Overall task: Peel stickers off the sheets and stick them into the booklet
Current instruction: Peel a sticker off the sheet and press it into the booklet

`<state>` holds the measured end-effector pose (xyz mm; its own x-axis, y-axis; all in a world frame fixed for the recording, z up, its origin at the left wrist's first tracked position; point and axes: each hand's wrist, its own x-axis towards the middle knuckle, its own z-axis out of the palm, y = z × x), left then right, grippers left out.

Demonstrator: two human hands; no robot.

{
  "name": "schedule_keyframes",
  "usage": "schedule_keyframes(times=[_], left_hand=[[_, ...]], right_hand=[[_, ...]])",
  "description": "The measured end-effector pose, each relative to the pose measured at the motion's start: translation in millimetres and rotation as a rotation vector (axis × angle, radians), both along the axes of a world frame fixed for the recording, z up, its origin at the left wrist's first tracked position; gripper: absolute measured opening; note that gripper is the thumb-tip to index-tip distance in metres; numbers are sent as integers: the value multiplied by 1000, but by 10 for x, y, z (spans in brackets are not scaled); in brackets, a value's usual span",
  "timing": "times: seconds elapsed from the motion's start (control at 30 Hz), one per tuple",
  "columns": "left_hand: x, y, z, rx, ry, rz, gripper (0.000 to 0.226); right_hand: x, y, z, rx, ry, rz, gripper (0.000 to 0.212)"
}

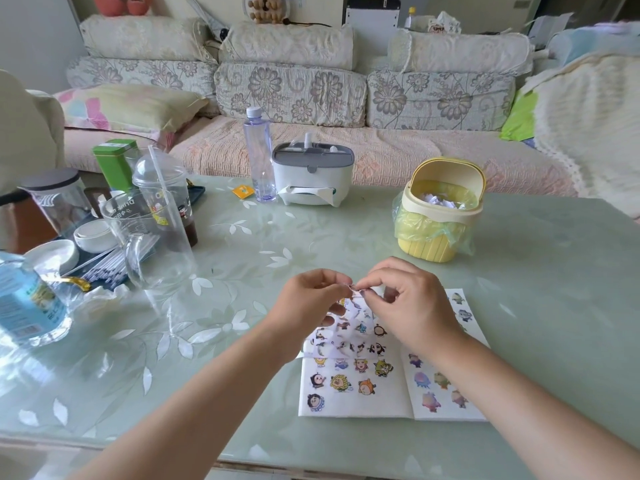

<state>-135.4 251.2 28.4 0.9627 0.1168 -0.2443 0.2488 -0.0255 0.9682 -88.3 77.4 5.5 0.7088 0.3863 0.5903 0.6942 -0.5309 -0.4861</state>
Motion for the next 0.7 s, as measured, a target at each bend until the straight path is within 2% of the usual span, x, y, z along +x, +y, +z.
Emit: schedule_keyframes(times=[0.13,0.23,0.33,0.47,0.57,0.7], left_hand=[[6,-19,45,-152,23,-58,15],[22,-56,10,-91,-22,-29,2],[54,-93,-14,-49,-69,15,7],[70,-126,0,-18,-143,76,6],[71,-156,-4,21,-176,74,7],[63,-185,-6,69,-191,37,8]], right_hand=[[31,-84,1,-1,-73,9,13],[43,-104,22,42,-37,37,18],[38,-96,51,124,130,13,26],[24,-107,126,292,562,-12,19],[9,-115,163,300,617,-31,12],[0,-105,173,304,628,-49,14]])
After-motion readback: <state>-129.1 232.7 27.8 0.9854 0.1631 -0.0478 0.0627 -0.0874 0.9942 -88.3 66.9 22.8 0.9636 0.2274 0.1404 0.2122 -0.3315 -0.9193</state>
